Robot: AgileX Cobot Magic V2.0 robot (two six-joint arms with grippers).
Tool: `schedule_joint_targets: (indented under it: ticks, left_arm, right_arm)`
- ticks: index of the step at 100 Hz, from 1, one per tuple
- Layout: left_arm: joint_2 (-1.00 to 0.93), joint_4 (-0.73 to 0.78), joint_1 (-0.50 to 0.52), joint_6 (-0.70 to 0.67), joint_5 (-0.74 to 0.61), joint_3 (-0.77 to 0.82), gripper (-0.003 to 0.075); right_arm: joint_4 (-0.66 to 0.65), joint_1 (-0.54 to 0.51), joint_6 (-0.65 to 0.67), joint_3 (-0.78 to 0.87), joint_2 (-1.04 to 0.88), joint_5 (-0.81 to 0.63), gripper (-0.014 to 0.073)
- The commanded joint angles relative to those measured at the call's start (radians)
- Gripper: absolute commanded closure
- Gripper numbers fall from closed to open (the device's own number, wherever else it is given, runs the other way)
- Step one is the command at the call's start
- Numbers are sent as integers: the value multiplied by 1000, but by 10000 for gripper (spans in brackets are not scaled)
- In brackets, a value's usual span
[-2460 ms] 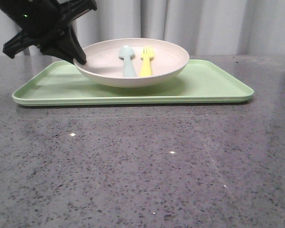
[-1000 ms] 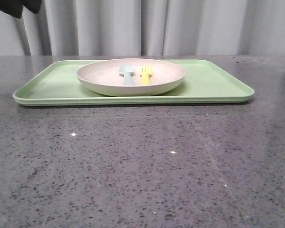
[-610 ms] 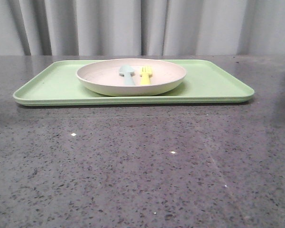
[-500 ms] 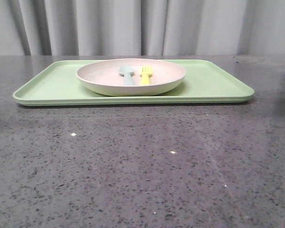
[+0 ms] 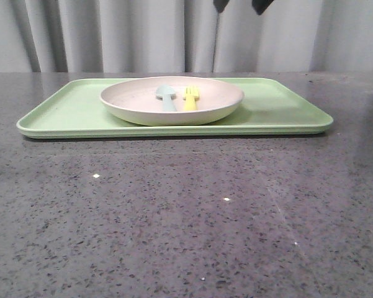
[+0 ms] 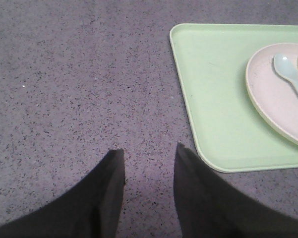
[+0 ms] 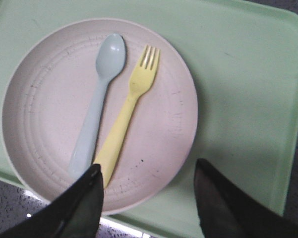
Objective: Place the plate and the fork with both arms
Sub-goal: 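Lower the right gripper onto the yellow fork and grasp it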
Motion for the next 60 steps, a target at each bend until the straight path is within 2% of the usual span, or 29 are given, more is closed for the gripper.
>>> schedule_joint_targets:
  ticks: [1,32,60]
  left_arm:
    - [-9,-5,2,-11,-54,-28,471]
    - [-9,-5,2,-11,-54,-28,471]
    - [-9,-5,2,-11,-51,-28,471]
  right_arm:
    - [-11,6,38,-96,28,6,181]
    - [-9,27,163,-309,234,129,181]
    - [-8,27,210,-406,346,184,181]
